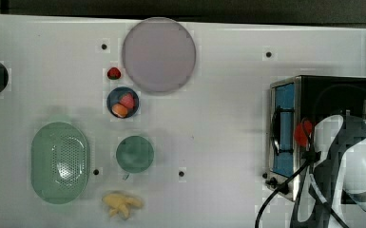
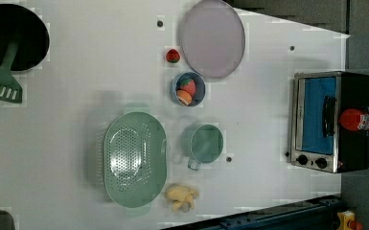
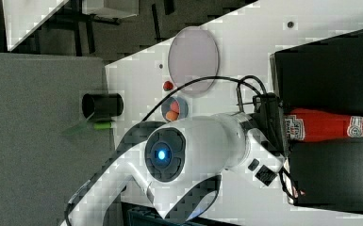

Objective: Pick Ketchup from oven and place it on table.

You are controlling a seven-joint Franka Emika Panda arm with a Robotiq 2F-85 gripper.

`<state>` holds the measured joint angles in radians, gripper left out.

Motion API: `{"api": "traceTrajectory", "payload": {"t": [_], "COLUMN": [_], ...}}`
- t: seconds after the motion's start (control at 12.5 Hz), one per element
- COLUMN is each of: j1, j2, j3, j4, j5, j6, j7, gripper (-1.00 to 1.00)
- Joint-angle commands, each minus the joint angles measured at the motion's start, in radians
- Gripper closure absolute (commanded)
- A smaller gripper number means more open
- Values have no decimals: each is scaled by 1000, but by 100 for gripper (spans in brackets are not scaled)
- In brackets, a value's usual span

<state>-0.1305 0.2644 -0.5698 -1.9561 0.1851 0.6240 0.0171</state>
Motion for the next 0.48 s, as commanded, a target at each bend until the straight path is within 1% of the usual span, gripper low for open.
{"api": "traceTrajectory", "payload": {"t": [0.08,0.24,0.48], "j1": [-4,14,59], "j2": [-28,-68,-136], "j3": [-1,8,41], "j4": [4,58,198], "j5": [-16,-36,-155], "j6": [8,-17,-159], "j7": [27,27,27], "gripper": [-29,-29,-29]}}
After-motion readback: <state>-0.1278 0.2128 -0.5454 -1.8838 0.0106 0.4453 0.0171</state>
